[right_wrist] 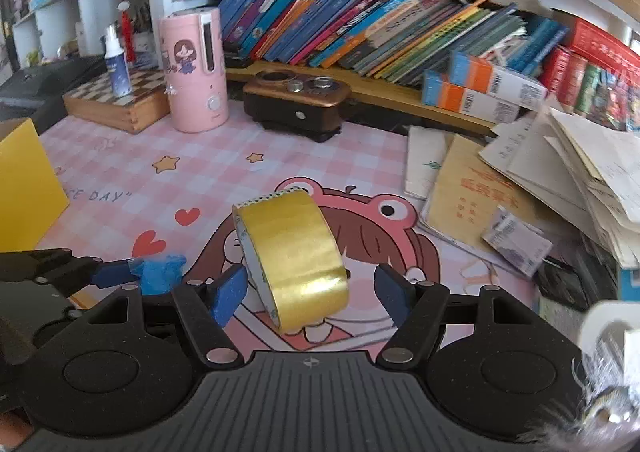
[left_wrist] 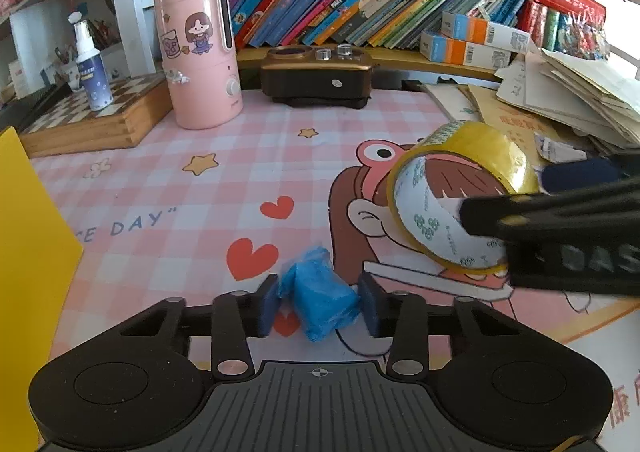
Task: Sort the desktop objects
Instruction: 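Grasp the blue plush item with the left tool while the right tool grasps the yellow tape roll, then lift the blue item with the left tool while the right tool carries the tape toward the box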
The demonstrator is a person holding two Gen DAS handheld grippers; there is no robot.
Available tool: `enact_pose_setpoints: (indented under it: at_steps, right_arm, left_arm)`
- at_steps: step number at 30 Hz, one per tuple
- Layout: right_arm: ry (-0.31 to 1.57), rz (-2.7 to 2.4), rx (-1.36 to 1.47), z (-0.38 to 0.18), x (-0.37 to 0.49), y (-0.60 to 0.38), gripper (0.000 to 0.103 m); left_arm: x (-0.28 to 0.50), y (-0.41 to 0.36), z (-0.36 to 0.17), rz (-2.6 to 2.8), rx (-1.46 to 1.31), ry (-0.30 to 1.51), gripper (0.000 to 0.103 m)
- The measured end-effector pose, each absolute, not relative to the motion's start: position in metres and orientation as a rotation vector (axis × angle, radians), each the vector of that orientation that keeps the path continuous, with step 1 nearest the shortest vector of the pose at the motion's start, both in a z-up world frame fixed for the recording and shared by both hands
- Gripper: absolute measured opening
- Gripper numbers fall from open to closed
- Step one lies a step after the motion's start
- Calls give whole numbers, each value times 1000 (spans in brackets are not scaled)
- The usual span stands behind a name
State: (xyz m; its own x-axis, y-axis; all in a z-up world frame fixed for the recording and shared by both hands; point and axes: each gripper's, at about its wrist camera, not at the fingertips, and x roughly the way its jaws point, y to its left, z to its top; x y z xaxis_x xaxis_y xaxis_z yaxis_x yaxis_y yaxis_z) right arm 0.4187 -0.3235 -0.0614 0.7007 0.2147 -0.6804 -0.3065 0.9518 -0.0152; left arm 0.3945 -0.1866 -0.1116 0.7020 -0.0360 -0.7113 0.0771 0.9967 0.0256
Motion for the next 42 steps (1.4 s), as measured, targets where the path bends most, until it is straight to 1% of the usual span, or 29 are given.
enact_pose_setpoints:
  at_steps: [6,8,12,16,20,24,42]
  right_arm:
    - [746,348,-177,-68,429,-316,65]
    - [750,358,-174,-70,430,-316,59]
    - [752,343,-192,-71,430,-314,39]
    - [785,361,-171,-70,419,-317,39]
    - [780,356,-184,-68,396,-313,38]
    - [809,364,-133,-64,374,-313,38]
    - [919,381,56,-39,280,-300,37]
  left_arm:
    - [362,-170,-92,-90,16,780,35]
    - [344,-163,-82,-106,3,768,35]
    - [310,-149,-65,-117,-9,749,35]
    - [284,-136,-50,-108,-19,731,35]
    - [267,-126,-39,-93,-50,720,34]
    - [254,-122,-31,-89,-76,699,34]
    - [189,-83,-27,-93,-192,666,34]
